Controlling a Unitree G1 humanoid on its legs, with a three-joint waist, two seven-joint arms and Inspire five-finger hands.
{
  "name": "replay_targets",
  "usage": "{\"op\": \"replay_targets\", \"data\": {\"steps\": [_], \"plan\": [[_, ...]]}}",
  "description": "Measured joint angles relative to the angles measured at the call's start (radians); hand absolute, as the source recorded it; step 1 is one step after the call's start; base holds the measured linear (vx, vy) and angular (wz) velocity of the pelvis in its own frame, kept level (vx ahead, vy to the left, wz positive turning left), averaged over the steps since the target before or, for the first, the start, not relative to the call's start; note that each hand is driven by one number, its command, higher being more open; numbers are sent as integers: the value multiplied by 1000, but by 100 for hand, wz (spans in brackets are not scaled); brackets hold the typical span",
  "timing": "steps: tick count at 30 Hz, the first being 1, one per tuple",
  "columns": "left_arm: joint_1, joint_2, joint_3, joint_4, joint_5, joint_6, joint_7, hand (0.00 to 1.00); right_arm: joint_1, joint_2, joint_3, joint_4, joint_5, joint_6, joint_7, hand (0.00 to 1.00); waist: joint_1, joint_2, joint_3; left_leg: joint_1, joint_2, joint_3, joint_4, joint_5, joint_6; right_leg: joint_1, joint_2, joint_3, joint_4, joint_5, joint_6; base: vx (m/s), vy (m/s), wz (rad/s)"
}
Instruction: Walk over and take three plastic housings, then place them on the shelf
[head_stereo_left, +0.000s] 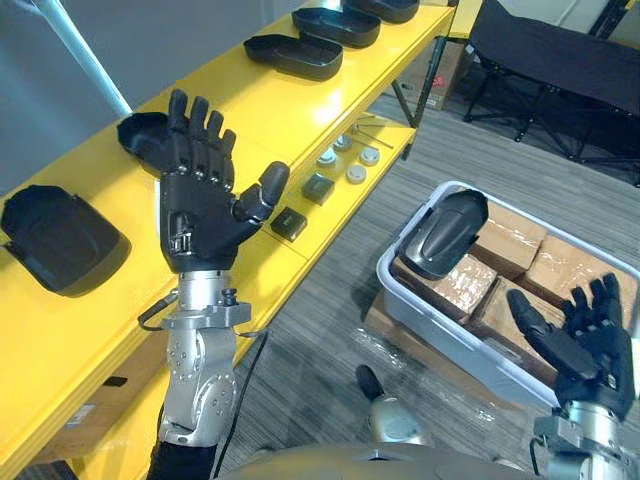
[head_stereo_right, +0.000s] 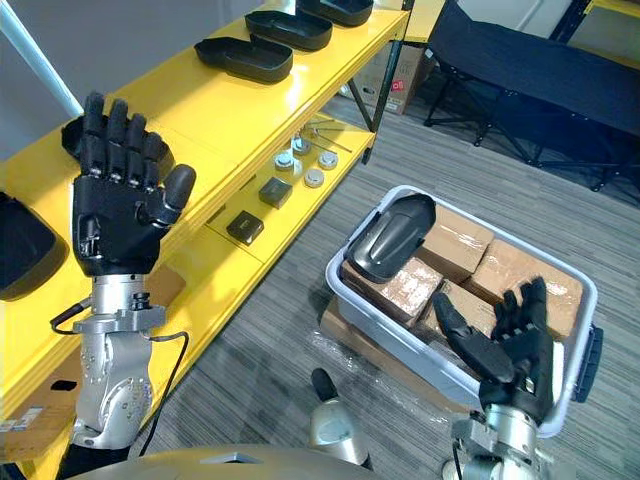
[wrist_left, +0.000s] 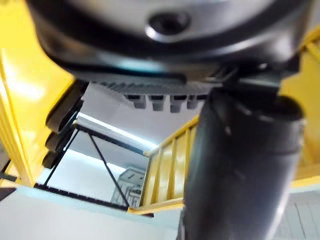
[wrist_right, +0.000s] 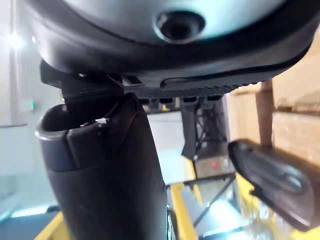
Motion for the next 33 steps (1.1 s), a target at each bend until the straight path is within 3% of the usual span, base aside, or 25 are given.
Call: {"op": "replay_targets", "data": {"steps": [1,3,6,11,13,14,16,17,18,19,20,21,22,23,25,26,28,29,30,31,32,33], "plan": [[14,0,28,-1,-4,0,0,100,-69,-44,3,18,11,0,-6,100,18,15,-1,-31,-4,-72,57,-24,19,-1,2,2,1,-1,0,26,92,-16],[27,-3,72,-1,-41,1,-13,100,-183,-90,9,98,54,-5,-27,100,47,23,4,-56,-8,-136,111,-45,17,-4,5,3,13,2,7,-2,94,0],[53,-9,94,-9,-88,-4,-69,100,-250,-60,41,199,123,-5,-98,100,89,24,9,-54,-21,-175,110,-74,-18,-29,4,-9,96,-36,26,-47,119,20],[57,-9,39,-43,-87,-7,-117,100,-84,119,139,210,157,-5,-74,100,88,-2,61,-17,-41,-132,182,-112,-9,-37,-6,-7,207,-49,31,-107,121,-26],[62,-2,15,-79,-74,-3,-126,100,-30,148,170,195,234,-6,-5,100,87,-37,103,10,-35,-37,228,-138,16,-39,-49,-91,201,-35,39,-287,73,-101],[61,-2,15,-81,-67,5,-123,100,-28,151,177,188,253,-8,11,100,83,-29,108,8,-35,-15,226,-134,24,-50,-73,-136,203,-40,24,-309,62,-108],[71,-5,59,-81,-29,31,-99,100,-85,129,221,186,272,-34,35,100,99,-28,108,5,-15,73,176,-78,37,-176,-166,-334,508,-116,-89,-212,28,-93],[78,-8,75,-81,-29,40,-96,100,-109,119,242,193,271,-46,35,100,104,-27,108,5,-11,83,152,-56,36,-185,-203,-382,581,-136,-119,-116,-63,-65],[97,-26,109,-80,-32,49,-95,100,-174,88,291,230,245,-78,27,100,127,-23,105,4,7,105,110,-13,29,-185,-289,-475,699,-165,-168,-61,-148,-69],[126,-48,143,-80,-38,45,-100,100,-258,51,346,305,210,-101,2,100,155,-25,102,1,37,133,79,21,10,-168,-372,-551,779,-177,-189,-54,-194,-78],[140,-59,159,-77,-44,40,-100,100,-298,36,375,349,194,-104,-10,100,174,-29,98,-1,57,146,69,35,-7,-151,-404,-575,800,-177,-189,-42,-306,-87],[159,-65,170,-58,-55,5,-97,100,-363,25,425,421,181,-103,-36,100,208,-30,97,-12,99,160,69,63,-37,-97,-438,-599,784,-163,-168,-35,-422,-66],[166,-65,169,-40,-94,-30,-96,100,-382,39,455,443,155,-102,-61,100,229,-42,90,-35,138,161,77,87,-68,-25,-444,-609,681,-134,-126,-51,-742,-61],[168,-66,169,-34,-170,-74,-93,100,-380,59,471,441,77,-88,-85,100,231,-76,73,-58,162,164,82,111,-104,40,-431,-635,548,-127,-48,-61,-705,-43],[167,-91,163,-28,-237,-116,-78,100,-377,47,470,441,-5,-55,-97,100,228,-68,68,-68,202,172,79,148,-100,56,-389,-684,511,-219,42,-62,-518,-57],[165,-136,127,-28,-302,-132,-58,100,-343,-3,457,439,-82,4,-101,100,200,-37,49,-64,254,178,57,223,-60,57,-321,-687,477,-272,71,-38,-479,-66],[166,-159,88,-27,-321,-132,-58,100,-312,-36,436,437,-104,38,-100,100,178,-25,40,-63,280,177,66,294,-15,67,-285,-675,450,-279,58,-3,-400,-59],[164,-162,32,-27,-253,-124,-47,100,-251,-53,386,412,-113,64,-99,100,171,-40,38,-63,247,117,59,237,-88,77,-275,-646,397,-283,51,18,-202,-79],[158,-155,-5,-29,-190,-112,-47,100,-218,-55,350,384,-110,72,-99,100,170,-34,35,-66,205,81,40,198,-103,73,-260,-636,368,-283,51,22,-144,-85],[153,-151,-28,-29,-156,-98,-50,100,-202,-57,331,370,-105,75,-99,100,167,-28,34,-70,179,64,28,185,-89,69,-248,-628,357,-282,50,47,-55,-63],[149,-133,-69,-27,-64,-40,-49,100,-171,-56,312,355,-79,83,-103,100,139,-29,31,-54,155,64,-7,142,-51,63,-235,-626,355,-281,49,68,-63,-41],[144,-127,-82,-24,-30,-10,-46,100,-157,-57,311,347,-74,86,-104,100,134,-35,29,-45,147,49,-24,142,-51,56,-231,-623,358,-281,48,71,-48,-46]]}}
